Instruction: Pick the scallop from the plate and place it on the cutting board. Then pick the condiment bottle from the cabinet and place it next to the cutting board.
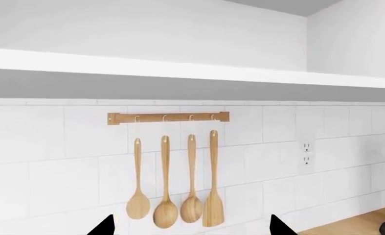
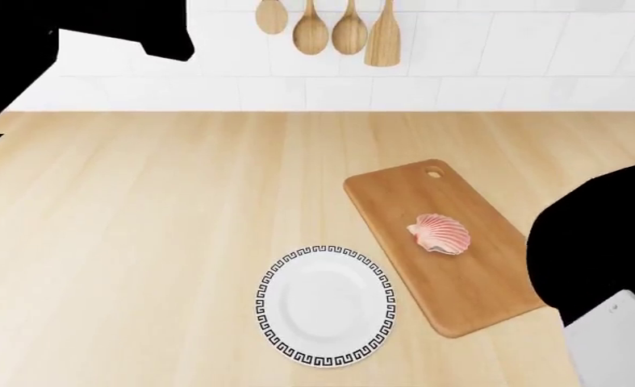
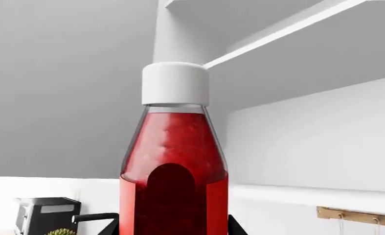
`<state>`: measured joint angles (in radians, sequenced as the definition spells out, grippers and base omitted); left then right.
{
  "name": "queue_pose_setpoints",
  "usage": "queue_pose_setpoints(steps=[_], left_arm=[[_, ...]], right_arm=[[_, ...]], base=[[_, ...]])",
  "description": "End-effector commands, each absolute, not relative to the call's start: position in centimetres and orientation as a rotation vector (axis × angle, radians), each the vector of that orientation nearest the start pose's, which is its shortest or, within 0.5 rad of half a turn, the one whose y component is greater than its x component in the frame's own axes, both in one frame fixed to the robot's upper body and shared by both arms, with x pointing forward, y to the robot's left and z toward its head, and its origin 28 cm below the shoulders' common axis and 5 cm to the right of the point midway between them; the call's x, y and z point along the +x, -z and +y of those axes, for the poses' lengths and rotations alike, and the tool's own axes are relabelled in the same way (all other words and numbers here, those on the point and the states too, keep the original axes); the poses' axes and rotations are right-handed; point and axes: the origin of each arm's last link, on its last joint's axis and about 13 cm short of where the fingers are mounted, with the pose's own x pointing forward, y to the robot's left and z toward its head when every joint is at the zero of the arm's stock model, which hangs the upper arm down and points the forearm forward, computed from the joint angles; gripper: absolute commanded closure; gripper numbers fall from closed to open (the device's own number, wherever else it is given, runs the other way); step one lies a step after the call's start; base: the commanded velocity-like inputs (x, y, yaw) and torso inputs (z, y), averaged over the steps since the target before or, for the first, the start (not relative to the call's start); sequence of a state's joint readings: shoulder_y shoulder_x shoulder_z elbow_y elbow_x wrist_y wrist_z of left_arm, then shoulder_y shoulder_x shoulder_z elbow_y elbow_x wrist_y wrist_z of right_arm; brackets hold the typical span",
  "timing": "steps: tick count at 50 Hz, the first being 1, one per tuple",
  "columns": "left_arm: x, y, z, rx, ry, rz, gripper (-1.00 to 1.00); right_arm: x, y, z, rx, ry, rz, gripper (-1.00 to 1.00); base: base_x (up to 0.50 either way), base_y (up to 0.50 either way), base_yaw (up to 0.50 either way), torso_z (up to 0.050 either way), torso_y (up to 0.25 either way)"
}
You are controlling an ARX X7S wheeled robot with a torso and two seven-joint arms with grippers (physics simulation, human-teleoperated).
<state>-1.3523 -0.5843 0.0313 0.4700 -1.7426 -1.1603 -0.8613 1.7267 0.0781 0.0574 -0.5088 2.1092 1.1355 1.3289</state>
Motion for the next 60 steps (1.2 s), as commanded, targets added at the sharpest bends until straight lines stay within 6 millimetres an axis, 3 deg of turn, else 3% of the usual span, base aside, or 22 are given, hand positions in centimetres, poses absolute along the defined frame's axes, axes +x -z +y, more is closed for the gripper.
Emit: queue_pose_setpoints(steps=[1,18,33,60], left_arm=[[20.1,-37.1,23.5,-0.053,0.385,-0.320,-1.00],[20.1,-36.8,23.5,-0.055,0.382,-0.311,-1.00],[19.9,-36.7,23.4,-0.058,0.383,-0.304,-1.00],[19.9,-36.0,23.6,-0.052,0.364,-0.297,-1.00]], right_arm=[[13.1,-39.7,-5.3,0.152,-0.824,-0.578,1.00],[14.1,-35.8,-6.2,0.053,-0.775,-0.562,1.00],[14.7,-32.4,-6.5,0.072,-0.753,-0.518,1.00],[15.9,-29.1,-9.6,0.002,-0.550,-0.497,1.00]], base=[[0.00,0.00,0.00,0.000,0.000],[0.00,0.00,0.00,0.000,0.000],[0.00,0.00,0.00,0.000,0.000],[0.00,0.00,0.00,0.000,0.000]])
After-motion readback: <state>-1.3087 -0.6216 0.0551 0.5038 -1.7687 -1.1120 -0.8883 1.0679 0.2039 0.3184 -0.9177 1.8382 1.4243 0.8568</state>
